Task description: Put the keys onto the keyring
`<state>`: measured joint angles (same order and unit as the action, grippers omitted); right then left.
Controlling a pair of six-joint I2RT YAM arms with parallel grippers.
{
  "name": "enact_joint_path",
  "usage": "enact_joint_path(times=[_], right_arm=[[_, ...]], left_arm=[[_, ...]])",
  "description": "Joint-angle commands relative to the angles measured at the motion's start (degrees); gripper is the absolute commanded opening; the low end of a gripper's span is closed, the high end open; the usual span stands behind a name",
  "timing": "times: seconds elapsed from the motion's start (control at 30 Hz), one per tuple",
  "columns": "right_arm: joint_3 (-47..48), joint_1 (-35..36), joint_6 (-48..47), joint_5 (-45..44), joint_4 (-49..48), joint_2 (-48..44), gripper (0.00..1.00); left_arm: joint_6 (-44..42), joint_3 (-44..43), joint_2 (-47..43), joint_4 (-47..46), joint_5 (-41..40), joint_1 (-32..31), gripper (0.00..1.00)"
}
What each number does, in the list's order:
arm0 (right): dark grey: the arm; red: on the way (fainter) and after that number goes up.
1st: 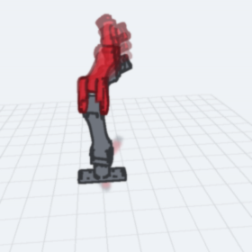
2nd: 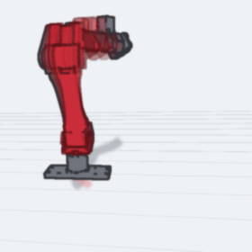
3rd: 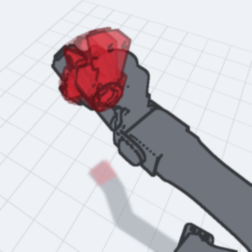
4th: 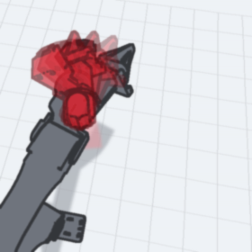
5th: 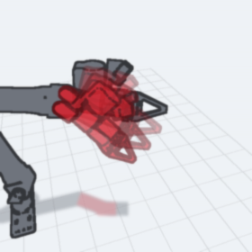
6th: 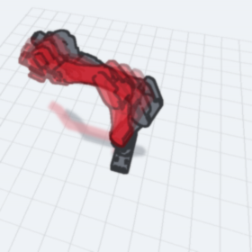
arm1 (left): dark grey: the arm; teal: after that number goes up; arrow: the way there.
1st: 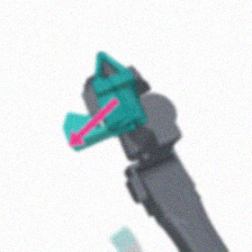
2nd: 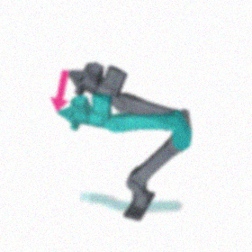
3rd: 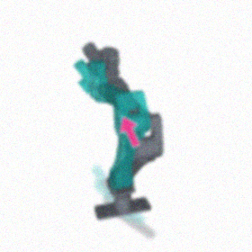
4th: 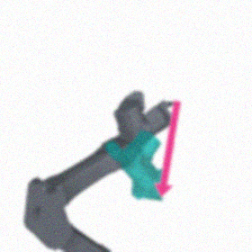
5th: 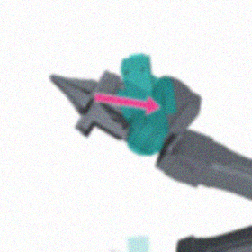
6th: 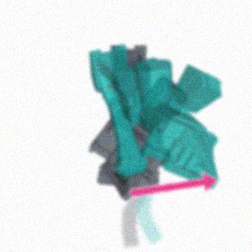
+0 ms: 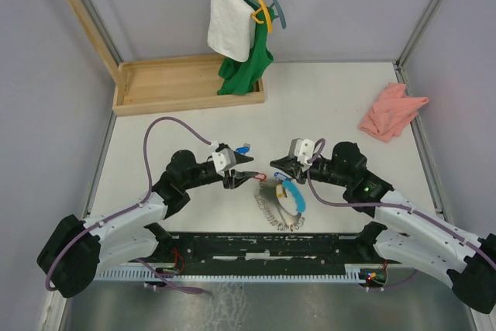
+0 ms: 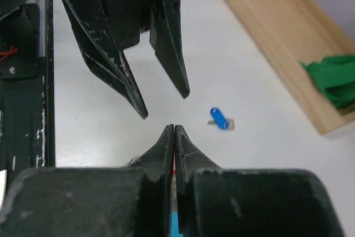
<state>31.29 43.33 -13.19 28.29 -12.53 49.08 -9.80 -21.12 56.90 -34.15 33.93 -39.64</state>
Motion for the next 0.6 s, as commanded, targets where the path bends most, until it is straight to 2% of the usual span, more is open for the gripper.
enact_joint_path(times=[0.0, 0.2, 0.37, 0.57], right_arm=[[7.82, -0.27, 3.02, -4.39, 13.21, 3.92, 0.09], [20.71, 0.27, 9.63, -11.97, 30.26, 19.73, 0.28], [29.70, 0.35, 12.59, -13.00, 39.28, 30.94, 0.37], [39.28, 0.28, 12.02, -12.40, 48.32, 42.12, 0.41]], left_arm=[[9.97, 2.23, 0.19, -6.69, -6.90, -0.18, 0.55], [24.32, 4.64, -0.70, -1.87, -21.14, -0.20, 0.63], [32.65, 6.47, 0.83, -0.31, -22.43, -0.06, 0.64], [40.92, 8.29, 5.22, -1.21, -20.72, -0.09, 0.65]])
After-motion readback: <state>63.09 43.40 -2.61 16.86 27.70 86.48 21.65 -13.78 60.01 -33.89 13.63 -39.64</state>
